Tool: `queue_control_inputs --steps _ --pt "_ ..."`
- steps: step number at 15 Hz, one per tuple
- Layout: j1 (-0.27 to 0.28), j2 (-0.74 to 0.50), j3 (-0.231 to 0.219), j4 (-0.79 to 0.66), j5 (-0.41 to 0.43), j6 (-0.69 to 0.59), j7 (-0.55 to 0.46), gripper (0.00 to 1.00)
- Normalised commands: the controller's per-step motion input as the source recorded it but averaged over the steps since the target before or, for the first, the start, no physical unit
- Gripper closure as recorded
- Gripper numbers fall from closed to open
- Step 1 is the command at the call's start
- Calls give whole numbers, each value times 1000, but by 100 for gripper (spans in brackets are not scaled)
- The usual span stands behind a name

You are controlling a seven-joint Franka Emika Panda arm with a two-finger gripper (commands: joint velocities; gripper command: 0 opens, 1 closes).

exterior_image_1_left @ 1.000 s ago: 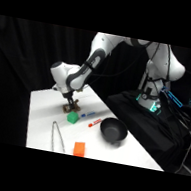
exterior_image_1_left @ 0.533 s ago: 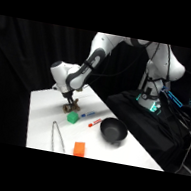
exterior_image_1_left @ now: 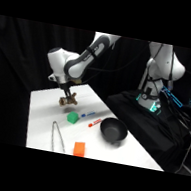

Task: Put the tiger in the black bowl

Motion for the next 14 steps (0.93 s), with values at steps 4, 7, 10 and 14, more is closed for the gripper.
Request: queue_control_inputs --steps 4,7,10,14 --pt "140 -727 13 -559 30 -120 199 94" --pt "211 -758 40 -742 -7 59 276 94" --pt "237 -695 79 -770 -40 167 340 93" --pt "249 -684 142 -785 -100 256 381 93"
